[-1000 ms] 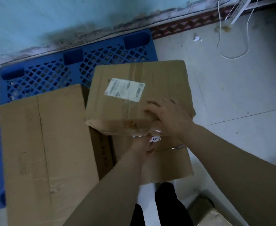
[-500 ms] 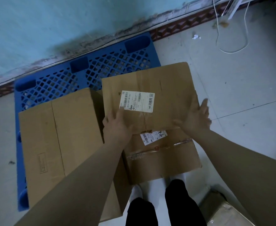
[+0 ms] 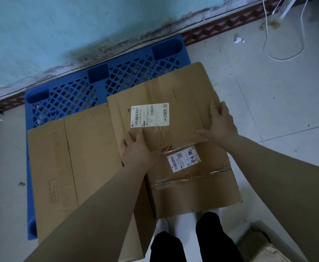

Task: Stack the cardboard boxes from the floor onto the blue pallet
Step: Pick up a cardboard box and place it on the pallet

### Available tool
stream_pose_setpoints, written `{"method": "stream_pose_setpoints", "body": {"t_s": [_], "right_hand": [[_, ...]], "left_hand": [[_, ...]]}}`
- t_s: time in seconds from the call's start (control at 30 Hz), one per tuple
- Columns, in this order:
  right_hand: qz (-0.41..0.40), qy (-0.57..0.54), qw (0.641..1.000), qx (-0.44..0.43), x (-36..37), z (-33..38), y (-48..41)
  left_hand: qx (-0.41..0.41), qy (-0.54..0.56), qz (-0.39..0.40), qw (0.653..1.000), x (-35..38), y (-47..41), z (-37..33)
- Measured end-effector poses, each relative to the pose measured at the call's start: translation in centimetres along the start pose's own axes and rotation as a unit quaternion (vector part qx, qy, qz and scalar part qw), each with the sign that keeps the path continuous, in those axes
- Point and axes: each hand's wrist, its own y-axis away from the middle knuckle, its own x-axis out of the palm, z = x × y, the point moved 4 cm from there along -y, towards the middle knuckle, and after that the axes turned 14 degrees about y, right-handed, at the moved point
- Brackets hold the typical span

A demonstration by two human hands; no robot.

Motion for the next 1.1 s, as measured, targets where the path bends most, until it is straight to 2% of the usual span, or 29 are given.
{"method": "stream_pose_setpoints", "body": {"t_s": [0.2,0.47,0.5,0.57,0.63,0.67,0.77,1.0,1.1], "right_hand": [[-0.001,0.039,0.999,0.013,-0.1,-0.3,0.9],[-0.003,0.037,0.999,0.024,-0.5,0.2,0.8],[0.003,0.021,0.999,0.034,-0.4,0.0,0.7],[0.008,-0.061,0.995,0.078,-0.1,-0.6,0.6],[-0.001,-0.134,0.984,0.115,0.3,-1.3,0.7],[-0.002,-0.146,0.982,0.121,0.5,-1.5,0.8],[-0.002,-0.186,0.972,0.146,0.6,-2.3,2.0],[0.053,-0.197,0.953,0.226,2.6,-7.2,9.8],[0.085,-0.181,0.949,0.245,4.4,-8.3,12.3]], "left_hand": [[0.009,-0.034,0.007,0.999,0.5,-0.3,-0.1],[0.037,-0.068,0.021,0.997,0.2,-1.5,-0.3],[0.030,-0.044,0.009,0.999,0.1,-1.6,-0.1],[-0.036,0.078,-0.030,0.996,-0.1,-2.0,0.8],[-0.119,0.187,-0.074,0.972,-0.4,-2.1,1.8],[-0.141,0.201,-0.088,0.965,-0.5,-2.1,2.1],[-0.157,0.198,-0.096,0.963,-0.6,-0.9,2.3],[-0.216,0.180,0.028,0.959,3.2,8.4,4.2],[-0.236,0.151,0.032,0.959,4.9,12.0,5.7]]}}
